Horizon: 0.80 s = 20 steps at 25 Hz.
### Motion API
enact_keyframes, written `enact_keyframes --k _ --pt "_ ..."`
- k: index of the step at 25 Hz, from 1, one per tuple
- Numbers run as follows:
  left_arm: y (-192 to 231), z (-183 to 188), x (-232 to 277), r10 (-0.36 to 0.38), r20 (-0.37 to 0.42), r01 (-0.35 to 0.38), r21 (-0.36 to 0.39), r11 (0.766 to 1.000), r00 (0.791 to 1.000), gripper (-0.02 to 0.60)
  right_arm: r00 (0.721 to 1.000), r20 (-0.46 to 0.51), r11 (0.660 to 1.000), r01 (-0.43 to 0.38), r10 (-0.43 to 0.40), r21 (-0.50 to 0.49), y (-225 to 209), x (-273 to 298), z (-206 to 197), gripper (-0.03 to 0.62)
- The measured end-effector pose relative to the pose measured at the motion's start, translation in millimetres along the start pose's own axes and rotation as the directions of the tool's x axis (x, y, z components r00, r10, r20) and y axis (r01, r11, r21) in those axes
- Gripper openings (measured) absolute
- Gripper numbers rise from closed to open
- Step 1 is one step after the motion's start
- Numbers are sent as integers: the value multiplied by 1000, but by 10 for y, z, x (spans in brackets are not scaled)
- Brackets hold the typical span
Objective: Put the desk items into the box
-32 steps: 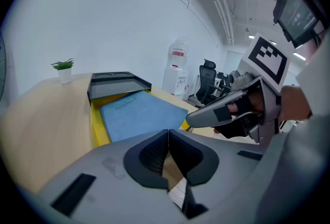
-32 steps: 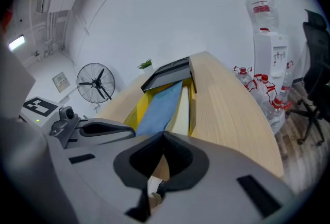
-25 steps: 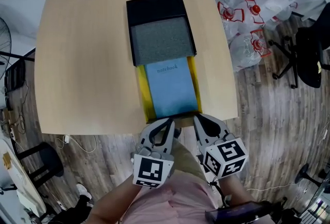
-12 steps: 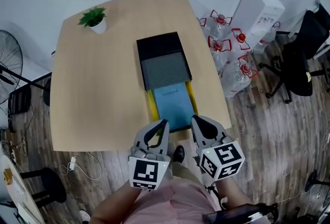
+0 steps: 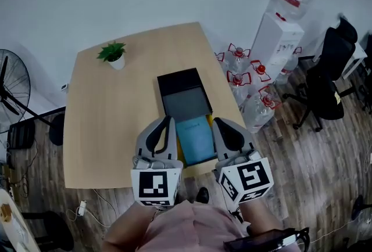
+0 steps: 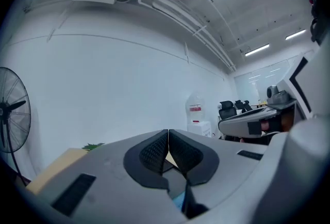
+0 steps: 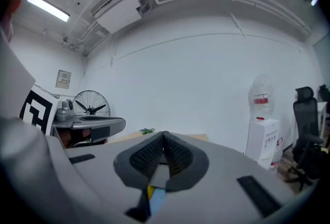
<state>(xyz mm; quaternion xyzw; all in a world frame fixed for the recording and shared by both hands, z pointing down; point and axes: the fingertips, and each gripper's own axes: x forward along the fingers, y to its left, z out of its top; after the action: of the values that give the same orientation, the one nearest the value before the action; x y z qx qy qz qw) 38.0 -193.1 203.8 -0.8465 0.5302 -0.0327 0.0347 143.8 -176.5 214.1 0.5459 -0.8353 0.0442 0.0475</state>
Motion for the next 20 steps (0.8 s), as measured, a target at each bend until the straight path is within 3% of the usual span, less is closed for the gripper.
enact_keyframes --k 6,20 --pt "43 377 -34 18 74 -18 -1 1000 997 12 994 98 998 42 -38 -48 50 -61 301 1" --pt "4 455 -39 -15 94 15 -2 1000 995 12 990 132 995 65 -54 -80 113 -127 424 0"
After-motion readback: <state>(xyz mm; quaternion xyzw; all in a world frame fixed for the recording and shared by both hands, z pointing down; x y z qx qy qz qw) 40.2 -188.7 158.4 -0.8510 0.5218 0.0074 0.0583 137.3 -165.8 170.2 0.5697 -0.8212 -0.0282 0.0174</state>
